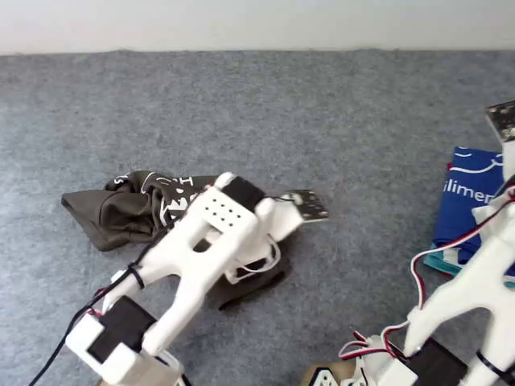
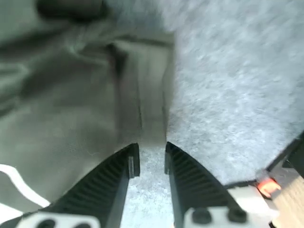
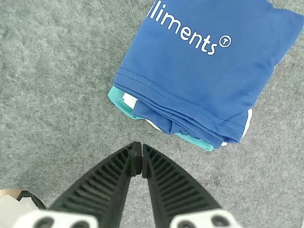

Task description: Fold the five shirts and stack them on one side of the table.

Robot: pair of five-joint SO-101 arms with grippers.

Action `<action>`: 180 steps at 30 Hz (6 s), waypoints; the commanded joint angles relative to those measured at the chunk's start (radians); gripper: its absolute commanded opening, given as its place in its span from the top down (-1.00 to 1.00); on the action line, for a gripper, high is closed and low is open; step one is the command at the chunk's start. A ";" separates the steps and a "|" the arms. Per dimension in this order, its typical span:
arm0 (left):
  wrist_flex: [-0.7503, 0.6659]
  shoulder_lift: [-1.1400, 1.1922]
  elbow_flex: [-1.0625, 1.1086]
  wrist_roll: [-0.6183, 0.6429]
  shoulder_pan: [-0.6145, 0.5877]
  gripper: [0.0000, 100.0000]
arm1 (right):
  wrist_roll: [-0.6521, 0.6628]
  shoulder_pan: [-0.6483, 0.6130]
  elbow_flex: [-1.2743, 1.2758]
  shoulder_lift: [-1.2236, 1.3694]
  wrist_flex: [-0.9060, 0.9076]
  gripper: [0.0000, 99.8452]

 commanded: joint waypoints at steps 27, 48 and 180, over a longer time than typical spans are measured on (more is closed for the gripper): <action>-0.262 -0.046 0.294 -0.028 -0.052 0.58 | -0.012 -0.010 -0.003 -0.025 0.033 0.98; -0.275 0.256 0.128 0.009 -0.095 0.67 | -0.009 -0.012 -0.003 -0.025 0.031 0.98; 0.107 -0.175 -0.823 -0.129 -1.224 0.97 | -0.585 -1.340 -0.479 0.938 -0.298 0.58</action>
